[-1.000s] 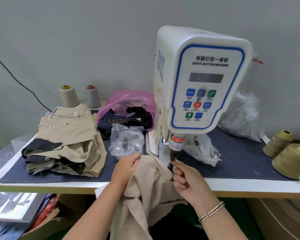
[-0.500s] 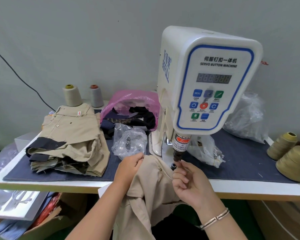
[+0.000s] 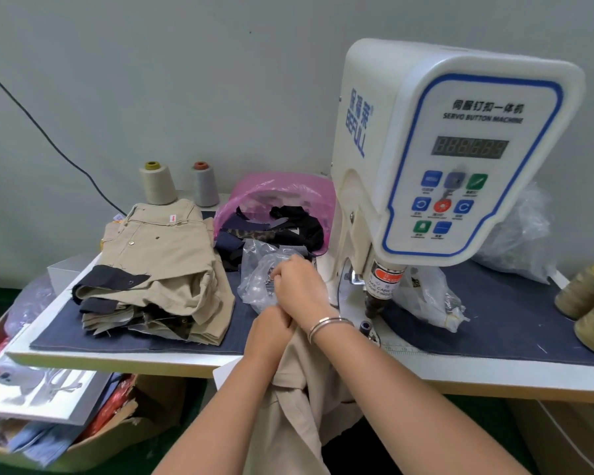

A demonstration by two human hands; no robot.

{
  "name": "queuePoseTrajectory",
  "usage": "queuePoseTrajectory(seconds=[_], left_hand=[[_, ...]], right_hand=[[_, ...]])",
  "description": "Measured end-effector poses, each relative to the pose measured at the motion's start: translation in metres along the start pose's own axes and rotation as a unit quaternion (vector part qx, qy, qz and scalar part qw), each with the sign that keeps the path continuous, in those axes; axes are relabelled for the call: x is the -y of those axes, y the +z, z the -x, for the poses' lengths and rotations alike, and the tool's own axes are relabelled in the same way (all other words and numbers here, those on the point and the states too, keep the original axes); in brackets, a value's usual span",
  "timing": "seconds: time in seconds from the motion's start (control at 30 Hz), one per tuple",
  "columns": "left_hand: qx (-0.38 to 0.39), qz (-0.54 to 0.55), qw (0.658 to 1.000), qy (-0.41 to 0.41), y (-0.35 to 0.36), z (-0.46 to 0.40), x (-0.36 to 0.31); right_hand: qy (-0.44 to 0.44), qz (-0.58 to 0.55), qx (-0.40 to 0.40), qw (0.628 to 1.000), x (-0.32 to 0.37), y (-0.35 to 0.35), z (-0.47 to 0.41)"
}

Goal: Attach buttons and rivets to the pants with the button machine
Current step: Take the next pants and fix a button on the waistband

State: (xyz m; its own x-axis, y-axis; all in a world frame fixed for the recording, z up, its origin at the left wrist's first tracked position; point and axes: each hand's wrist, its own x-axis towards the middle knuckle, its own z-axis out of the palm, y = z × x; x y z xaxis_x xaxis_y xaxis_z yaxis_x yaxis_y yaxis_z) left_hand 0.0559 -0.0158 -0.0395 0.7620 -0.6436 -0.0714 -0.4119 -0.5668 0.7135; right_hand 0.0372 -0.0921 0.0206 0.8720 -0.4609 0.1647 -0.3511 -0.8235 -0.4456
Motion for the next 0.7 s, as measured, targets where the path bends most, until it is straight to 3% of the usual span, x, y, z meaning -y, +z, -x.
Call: queuePoseTrajectory(seconds=[0.1, 0.5, 0.7], left_hand=[[0.009, -0.042, 0.999, -0.015, 0.002, -0.008, 0.004], [0.033, -0.069, 0.994, -0.072, 0.004, -0.015, 0.006], [0.017, -0.075, 0.997, -0.021, 0.005, -0.01, 0.006]], right_hand=[[0.006, 0.074, 0.057, 0.996, -0.007, 0.016, -0.02], [-0.033, 0.147, 0.065, 0.986, -0.009, 0.033, -0.038], [-0.075, 0.171, 0.082, 0.979, -0.012, 0.032, -0.036]])
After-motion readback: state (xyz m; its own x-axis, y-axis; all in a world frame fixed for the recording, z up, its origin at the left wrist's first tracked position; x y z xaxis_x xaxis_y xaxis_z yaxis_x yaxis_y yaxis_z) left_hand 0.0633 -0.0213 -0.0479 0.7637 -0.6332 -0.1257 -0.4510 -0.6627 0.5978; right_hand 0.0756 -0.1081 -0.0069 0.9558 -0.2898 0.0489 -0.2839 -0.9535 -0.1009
